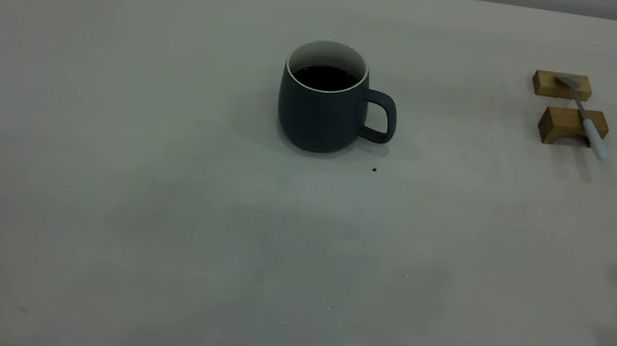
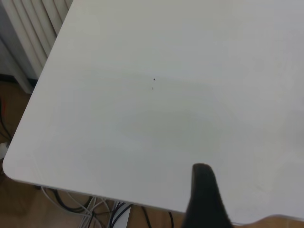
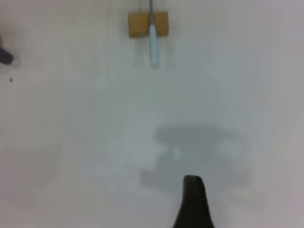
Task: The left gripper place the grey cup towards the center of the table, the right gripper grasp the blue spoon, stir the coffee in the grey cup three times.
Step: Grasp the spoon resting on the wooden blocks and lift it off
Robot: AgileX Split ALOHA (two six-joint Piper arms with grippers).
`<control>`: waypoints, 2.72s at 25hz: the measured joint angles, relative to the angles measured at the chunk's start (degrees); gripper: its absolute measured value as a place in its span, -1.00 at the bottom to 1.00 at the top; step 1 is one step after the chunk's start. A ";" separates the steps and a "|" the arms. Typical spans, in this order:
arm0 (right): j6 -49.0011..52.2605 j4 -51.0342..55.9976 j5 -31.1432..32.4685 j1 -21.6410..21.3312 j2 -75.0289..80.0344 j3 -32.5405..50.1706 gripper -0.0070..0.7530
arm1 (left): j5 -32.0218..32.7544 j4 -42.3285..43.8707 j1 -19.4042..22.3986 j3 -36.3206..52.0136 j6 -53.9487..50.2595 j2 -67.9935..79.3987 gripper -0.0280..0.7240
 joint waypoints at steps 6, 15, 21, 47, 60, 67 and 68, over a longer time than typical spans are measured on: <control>-1.86 0.45 -4.09 0.81 10.83 -0.26 0.68 | 0.00 0.00 0.00 0.00 0.00 0.00 0.63; -2.29 0.45 -8.12 6.68 31.68 -8.69 0.68 | 0.00 0.00 0.00 0.00 0.00 0.00 0.63; -2.35 -0.21 -8.00 7.51 43.91 -17.25 0.68 | 0.00 0.00 0.00 0.00 0.00 0.00 0.63; 0.76 -8.99 -0.16 7.51 72.67 -44.02 0.66 | 0.00 0.00 0.00 0.00 0.07 0.00 0.63; 1.11 -9.54 -1.46 6.51 75.44 -44.25 0.66 | 0.00 0.00 0.00 0.00 0.07 0.00 0.63; 1.11 -9.42 -2.43 5.26 75.51 -44.25 0.57 | 0.00 0.00 0.00 0.04 0.07 0.00 0.63; 1.11 -9.36 -2.72 5.22 75.51 -44.25 0.54 | 0.00 0.00 0.00 0.04 0.07 0.00 0.63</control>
